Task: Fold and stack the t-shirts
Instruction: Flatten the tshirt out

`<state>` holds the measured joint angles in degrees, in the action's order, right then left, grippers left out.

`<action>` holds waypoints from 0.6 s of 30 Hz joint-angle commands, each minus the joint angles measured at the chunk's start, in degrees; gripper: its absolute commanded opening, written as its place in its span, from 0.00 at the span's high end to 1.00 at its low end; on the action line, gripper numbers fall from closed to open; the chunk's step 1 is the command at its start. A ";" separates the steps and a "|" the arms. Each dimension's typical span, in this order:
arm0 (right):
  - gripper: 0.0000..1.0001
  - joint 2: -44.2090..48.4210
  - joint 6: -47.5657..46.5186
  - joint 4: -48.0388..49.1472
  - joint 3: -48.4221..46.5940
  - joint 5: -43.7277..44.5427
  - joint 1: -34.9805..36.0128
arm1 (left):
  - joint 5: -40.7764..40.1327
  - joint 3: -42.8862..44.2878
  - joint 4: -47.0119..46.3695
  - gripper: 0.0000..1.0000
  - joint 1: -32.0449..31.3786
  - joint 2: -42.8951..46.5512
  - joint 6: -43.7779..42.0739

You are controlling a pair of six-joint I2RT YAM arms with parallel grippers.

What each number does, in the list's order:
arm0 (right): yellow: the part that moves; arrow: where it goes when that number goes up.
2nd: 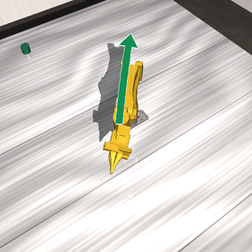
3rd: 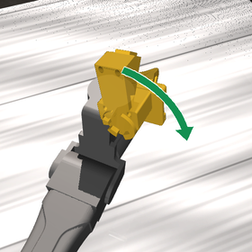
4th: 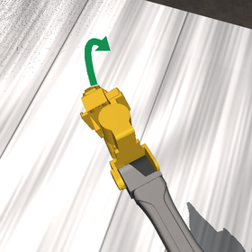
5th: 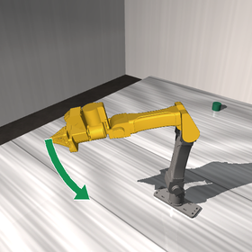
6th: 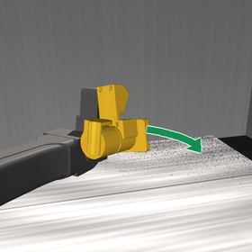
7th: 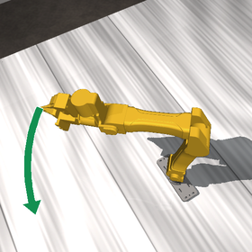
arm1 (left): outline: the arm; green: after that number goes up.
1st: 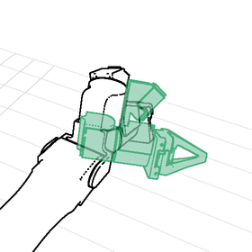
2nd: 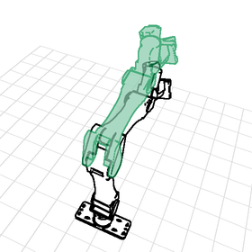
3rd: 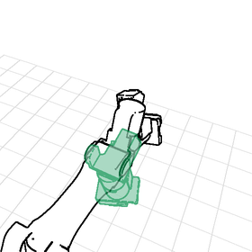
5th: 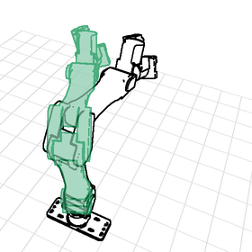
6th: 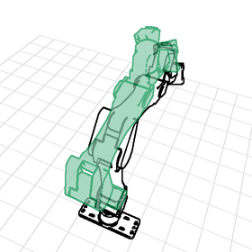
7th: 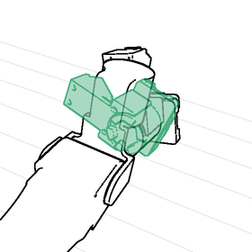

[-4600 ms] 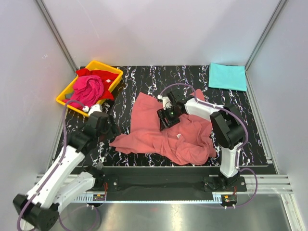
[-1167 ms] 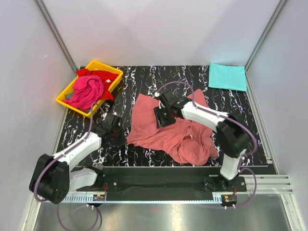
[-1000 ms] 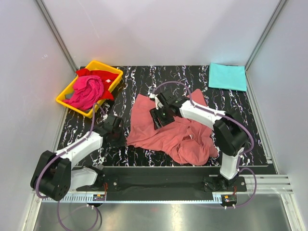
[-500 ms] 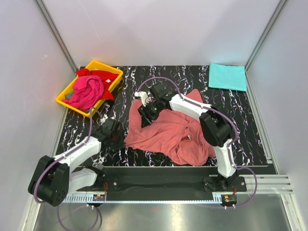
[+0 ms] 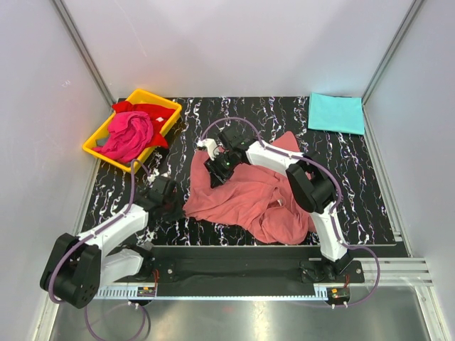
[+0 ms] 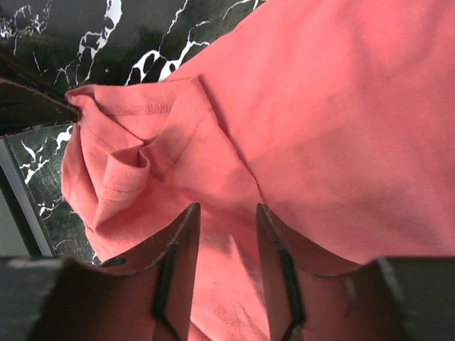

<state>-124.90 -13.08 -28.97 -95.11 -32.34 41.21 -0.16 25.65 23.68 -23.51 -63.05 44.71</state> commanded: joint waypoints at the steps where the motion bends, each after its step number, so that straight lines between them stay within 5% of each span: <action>1: 0.54 -0.34 -1.76 -1.24 -1.48 0.35 0.36 | -2.47 -1.04 -0.04 1.00 0.30 0.73 0.03; 7: 0.47 0.27 -3.36 -5.57 0.54 -1.85 0.36 | -2.91 -0.78 0.14 1.00 0.30 1.26 0.11; 10: 0.61 1.84 -2.13 -3.39 2.12 -0.63 0.36 | -2.91 -0.17 0.05 1.00 0.30 0.91 0.29; 11: 0.77 2.46 -1.60 -2.24 2.64 0.07 0.36 | -2.91 0.19 0.05 1.00 0.30 0.82 0.20; 14: 1.00 5.01 1.12 0.23 3.09 7.09 0.01 | -3.52 3.78 0.66 1.00 0.30 0.64 -0.32; 18: 1.00 14.55 12.59 1.19 6.57 27.43 -1.74 | -4.76 12.56 5.66 1.00 0.30 2.65 -0.33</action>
<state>-121.89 -8.95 -30.70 -90.87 -20.47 41.01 -2.07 31.07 27.75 -23.51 -62.61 44.82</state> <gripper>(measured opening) 0.011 0.016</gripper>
